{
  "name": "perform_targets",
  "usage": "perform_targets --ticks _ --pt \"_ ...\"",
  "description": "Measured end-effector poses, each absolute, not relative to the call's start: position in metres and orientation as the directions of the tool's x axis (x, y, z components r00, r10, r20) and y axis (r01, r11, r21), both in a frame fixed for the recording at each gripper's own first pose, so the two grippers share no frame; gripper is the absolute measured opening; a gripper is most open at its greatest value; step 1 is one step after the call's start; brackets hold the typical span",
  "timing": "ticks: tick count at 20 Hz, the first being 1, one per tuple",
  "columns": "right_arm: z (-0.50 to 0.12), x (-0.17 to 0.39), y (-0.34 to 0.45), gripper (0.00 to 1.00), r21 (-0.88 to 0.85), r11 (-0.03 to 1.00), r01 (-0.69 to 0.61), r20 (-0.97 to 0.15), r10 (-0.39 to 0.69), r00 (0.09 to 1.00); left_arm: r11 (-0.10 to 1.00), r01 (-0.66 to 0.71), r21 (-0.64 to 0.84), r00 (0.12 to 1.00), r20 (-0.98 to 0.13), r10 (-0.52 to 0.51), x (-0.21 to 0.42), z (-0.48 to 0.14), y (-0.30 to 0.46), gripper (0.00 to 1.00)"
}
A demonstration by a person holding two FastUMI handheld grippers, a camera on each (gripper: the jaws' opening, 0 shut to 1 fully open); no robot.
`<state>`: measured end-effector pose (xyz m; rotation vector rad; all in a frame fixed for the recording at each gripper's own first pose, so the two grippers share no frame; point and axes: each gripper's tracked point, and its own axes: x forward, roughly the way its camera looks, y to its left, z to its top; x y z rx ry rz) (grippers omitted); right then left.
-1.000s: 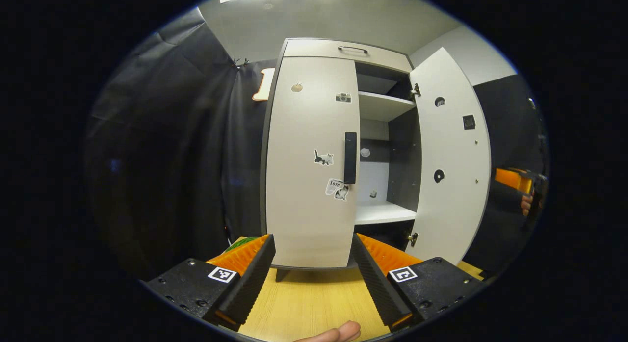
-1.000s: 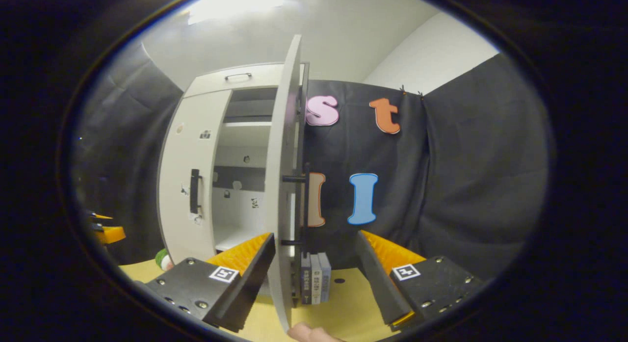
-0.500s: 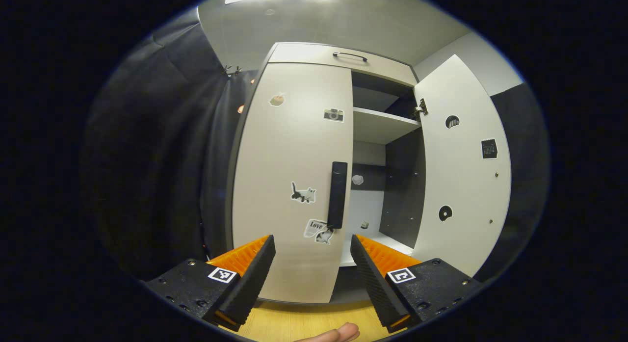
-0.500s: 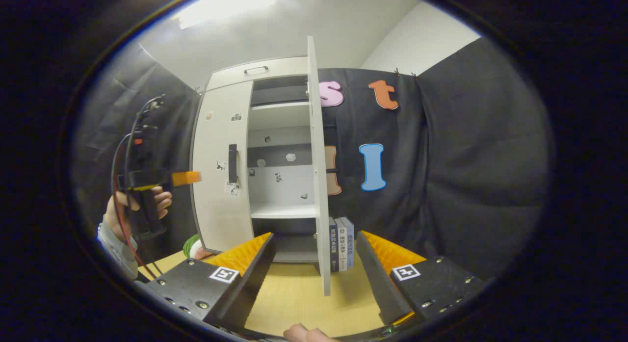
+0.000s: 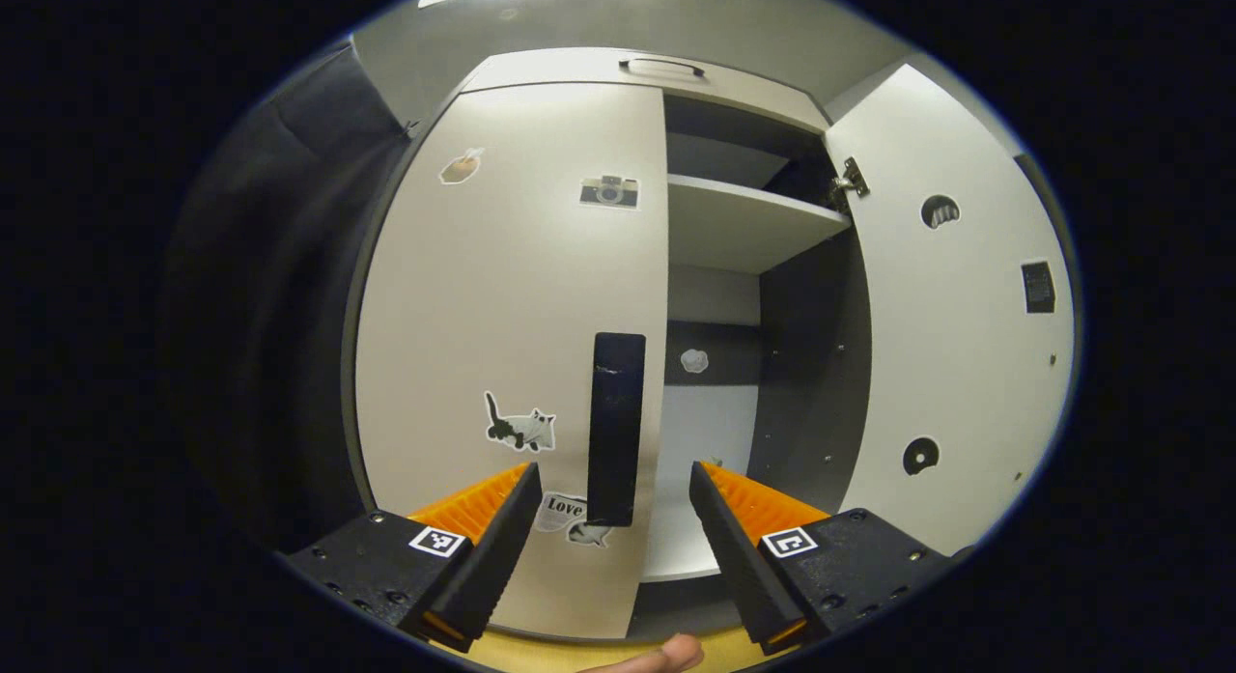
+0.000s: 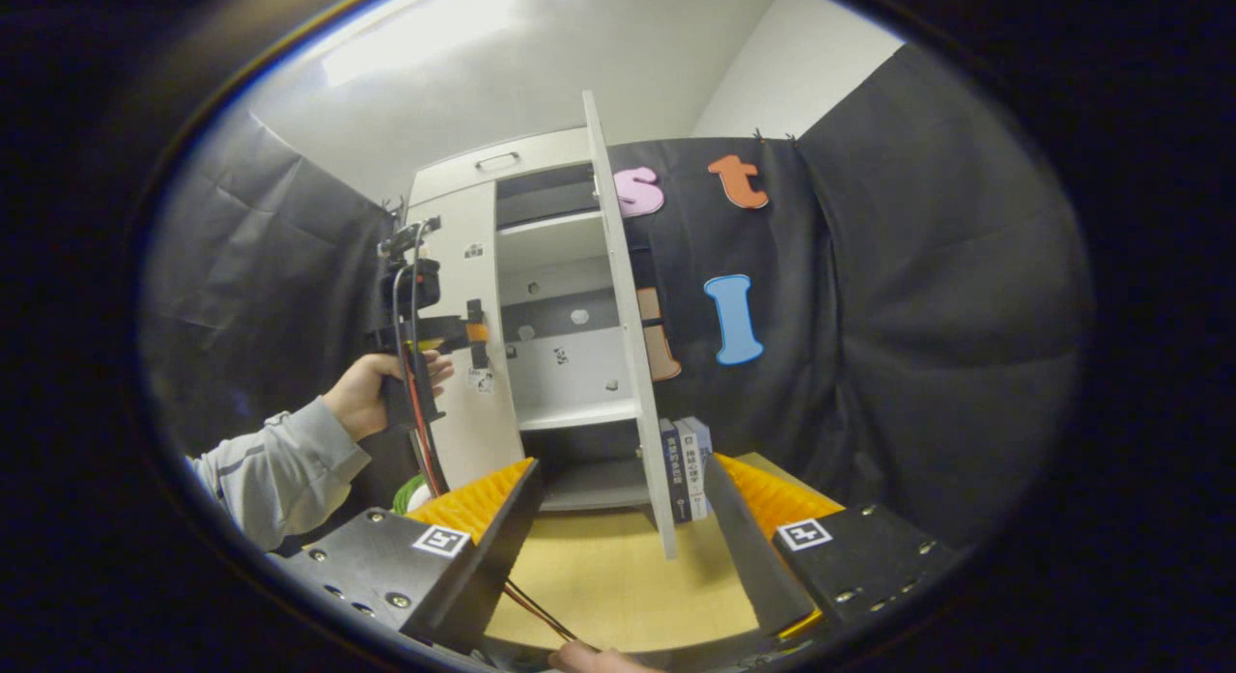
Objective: Open the right door of the double-door shoe cabinet with the right hand, and open the left door with the left hand.
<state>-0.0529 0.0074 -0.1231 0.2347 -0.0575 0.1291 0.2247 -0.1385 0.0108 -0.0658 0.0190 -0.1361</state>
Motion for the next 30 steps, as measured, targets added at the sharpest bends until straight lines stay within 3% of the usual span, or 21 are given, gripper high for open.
perform_targets --ticks 3,6,9,11,12,13,16,18,22,25,29,30 --pt "-0.125 -0.055 0.006 0.96 0.228 0.963 -0.142 0.077 0.128 0.989 0.996 0.086 -0.005 0.996 -0.029 -0.086 0.241 0.009 -0.133 0.96" --pt "-0.129 -0.058 -0.001 1.00 0.228 0.965 -0.131 0.073 0.117 0.990 0.997 0.062 -0.035 0.997 -0.050 -0.064 0.252 0.007 -0.131 0.96" --pt "-0.131 -0.058 -0.002 0.96 0.217 0.968 -0.126 0.070 0.113 0.991 0.997 0.071 -0.035 0.995 -0.071 -0.073 0.263 0.002 -0.129 0.94" --pt "-0.128 -0.057 -0.001 0.99 0.207 0.971 -0.123 0.075 0.110 0.991 0.991 0.132 -0.003 0.987 -0.095 -0.132 0.271 -0.006 -0.138 0.74" --pt "-0.128 -0.059 0.000 0.99 0.203 0.971 -0.126 0.078 0.113 0.991 0.991 0.133 0.001 0.988 -0.080 -0.133 0.265 -0.003 -0.135 0.51" --pt "-0.128 -0.058 0.002 0.99 0.198 0.972 -0.130 0.077 0.117 0.990 0.992 0.126 0.000 0.990 -0.063 -0.126 0.274 0.000 -0.137 0.46" --pt "-0.128 -0.062 0.007 1.00 0.184 0.974 -0.135 0.077 0.122 0.989 0.994 0.112 0.006 0.989 -0.097 -0.110 0.274 -0.005 -0.140 0.46" --pt "-0.128 -0.062 0.009 1.00 0.184 0.973 -0.137 0.075 0.125 0.989 0.994 0.105 0.000 0.988 -0.112 -0.104 0.273 -0.006 -0.140 0.35" --pt "-0.128 -0.060 0.008 0.96 0.182 0.974 -0.131 0.071 0.120 0.990 0.993 0.111 -0.029 0.982 -0.150 -0.114 0.271 -0.009 -0.140 0.30" --pt "-0.128 -0.058 0.006 1.00 0.183 0.976 -0.119 0.071 0.107 0.992 0.993 0.116 -0.031 0.980 -0.156 -0.120 0.268 -0.009 -0.139 0.25" --pt "-0.128 -0.053 0.003 1.00 0.164 0.983 -0.087 0.063 0.077 0.995 0.991 0.129 -0.046 0.978 -0.157 -0.135 0.260 -0.007 -0.136 0.23" --pt "-0.128 -0.054 0.004 0.96 0.163 0.983 -0.089 0.064 0.080 0.995 0.990 0.133 -0.050 0.977 -0.159 -0.140 0.257 -0.007 -0.134 0.22"
